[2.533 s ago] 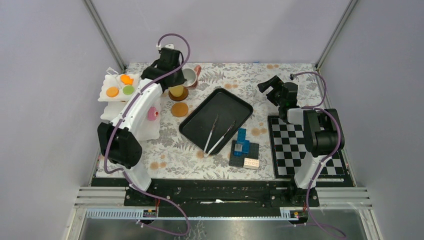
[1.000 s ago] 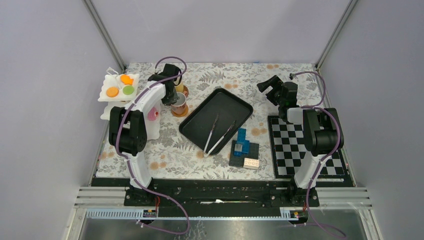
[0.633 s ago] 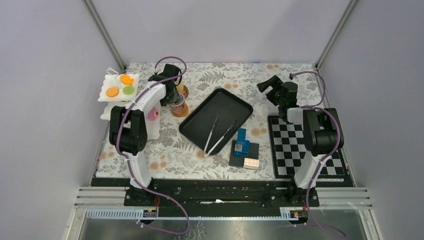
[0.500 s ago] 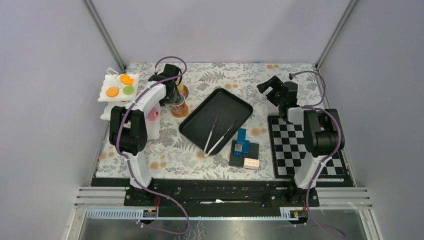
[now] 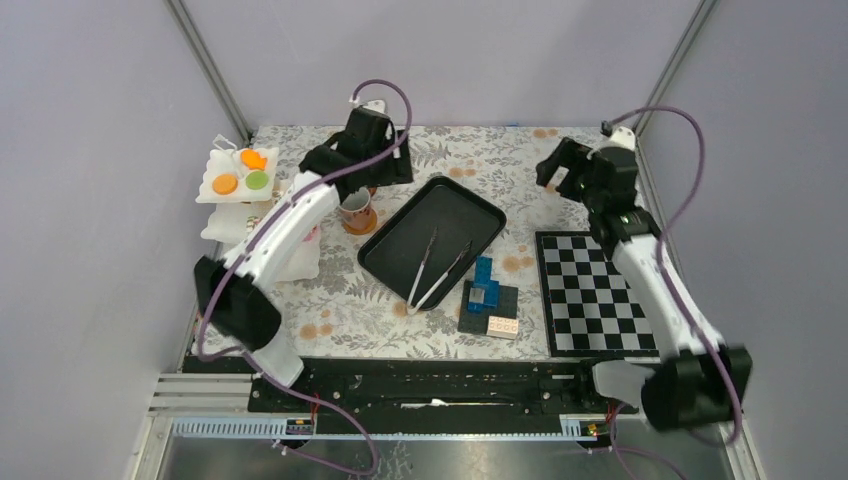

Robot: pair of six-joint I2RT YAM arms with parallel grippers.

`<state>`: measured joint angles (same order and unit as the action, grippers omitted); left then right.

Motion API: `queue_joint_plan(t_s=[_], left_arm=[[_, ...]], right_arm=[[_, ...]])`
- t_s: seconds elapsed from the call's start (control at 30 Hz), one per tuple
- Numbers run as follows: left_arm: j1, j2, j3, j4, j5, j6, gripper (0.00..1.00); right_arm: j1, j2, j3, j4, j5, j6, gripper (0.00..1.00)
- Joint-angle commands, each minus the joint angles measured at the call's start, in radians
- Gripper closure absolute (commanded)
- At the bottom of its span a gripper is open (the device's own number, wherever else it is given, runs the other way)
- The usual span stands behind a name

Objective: Serve the afternoon tea

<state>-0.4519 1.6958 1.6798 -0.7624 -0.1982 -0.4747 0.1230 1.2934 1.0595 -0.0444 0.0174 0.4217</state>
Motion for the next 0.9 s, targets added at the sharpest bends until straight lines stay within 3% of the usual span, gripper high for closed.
queue_joint_plan(t_s=[0.0,0.17,0.33,0.6,0.87], left_arm=[[-0.140,-0.242,-0.095,0.163,0.156,0.052,0.10],[-0.188,-0.594,-0.383,0.393,0.341,0.023,0.01],[-0.189,-0.847,-0.390,0.401,0.326,0.069,0.01],[-0.189,-1.104,-0.350,0.444,0.262,0.112,0.01],[-0.188,-1.175,-0.375,0.433,0.203,0.119,0.01]], right_arm=[[0.009,-0.312,-0.075,-0.298,-0.071,-0.150,0.02],[0.113,-0.640,-0.038,-0.477,-0.097,-0.148,0.02],[0.114,-0.840,0.136,-0.656,0.006,-0.175,0.02],[0.112,-0.929,0.387,-0.738,0.066,-0.164,0.02],[0.113,-0.936,0.334,-0.703,0.088,-0.142,0.02]])
